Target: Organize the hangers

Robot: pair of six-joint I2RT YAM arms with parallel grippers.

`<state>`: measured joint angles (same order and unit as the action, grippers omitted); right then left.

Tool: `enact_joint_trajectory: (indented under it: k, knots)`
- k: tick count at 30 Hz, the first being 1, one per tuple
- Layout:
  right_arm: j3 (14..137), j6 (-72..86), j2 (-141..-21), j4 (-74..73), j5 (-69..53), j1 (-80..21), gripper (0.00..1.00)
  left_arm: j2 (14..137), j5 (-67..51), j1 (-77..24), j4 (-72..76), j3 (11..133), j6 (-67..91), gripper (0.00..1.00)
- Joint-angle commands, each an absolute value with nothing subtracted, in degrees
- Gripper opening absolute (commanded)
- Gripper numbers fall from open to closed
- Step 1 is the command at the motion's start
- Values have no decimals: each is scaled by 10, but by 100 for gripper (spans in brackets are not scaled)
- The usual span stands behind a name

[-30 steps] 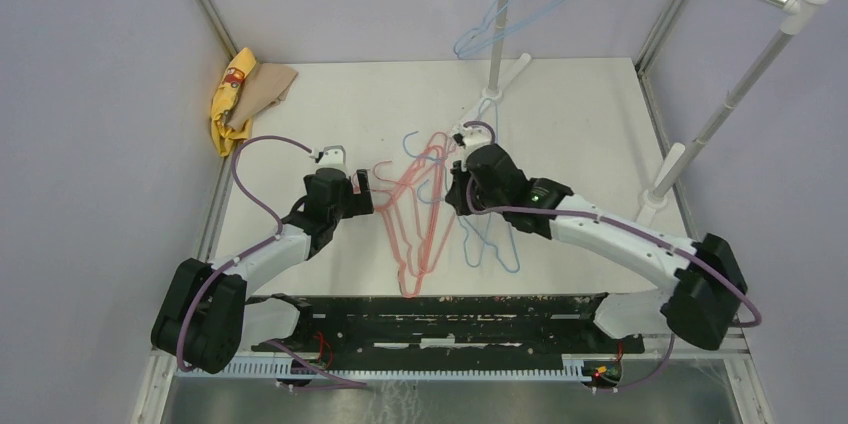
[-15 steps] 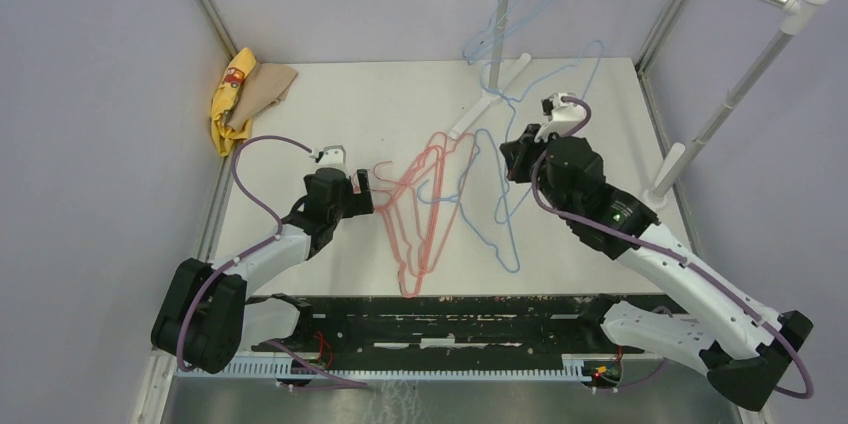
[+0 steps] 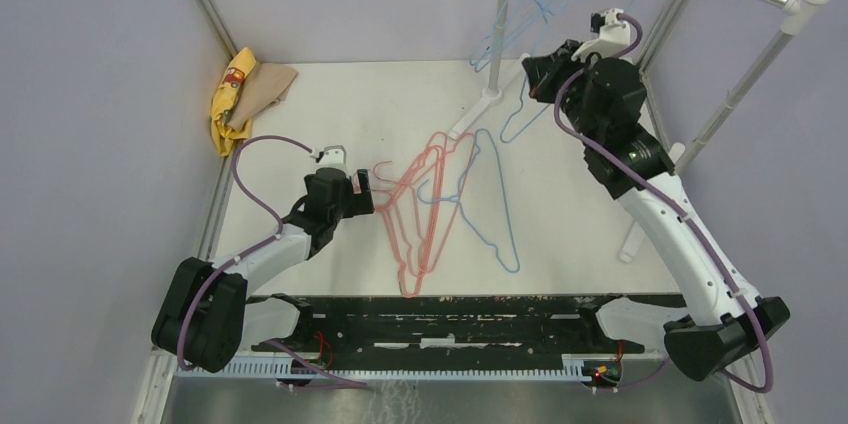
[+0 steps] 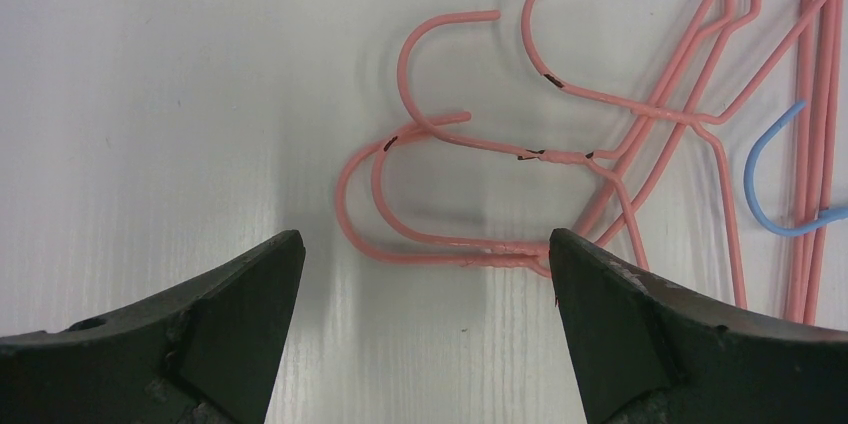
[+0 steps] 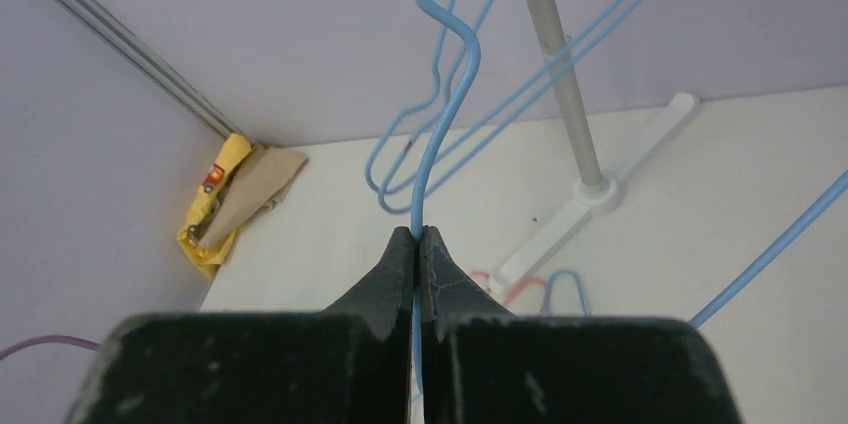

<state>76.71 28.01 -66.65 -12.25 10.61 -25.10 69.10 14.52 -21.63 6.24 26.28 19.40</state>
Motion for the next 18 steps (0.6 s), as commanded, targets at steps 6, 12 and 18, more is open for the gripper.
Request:
enact_joint_trajectory:
  k: [6,12,18]
  knots:
    - [912,330,-769,-37,15,-160,1,692,143,-218,92,270,208,99]
    - [950,406,-840,5,-48,-88,1,690,144,-218,92,269,207,99]
    - [966,449,-887,76,-97,-51,1,693,145,-217,89,272,207,99]
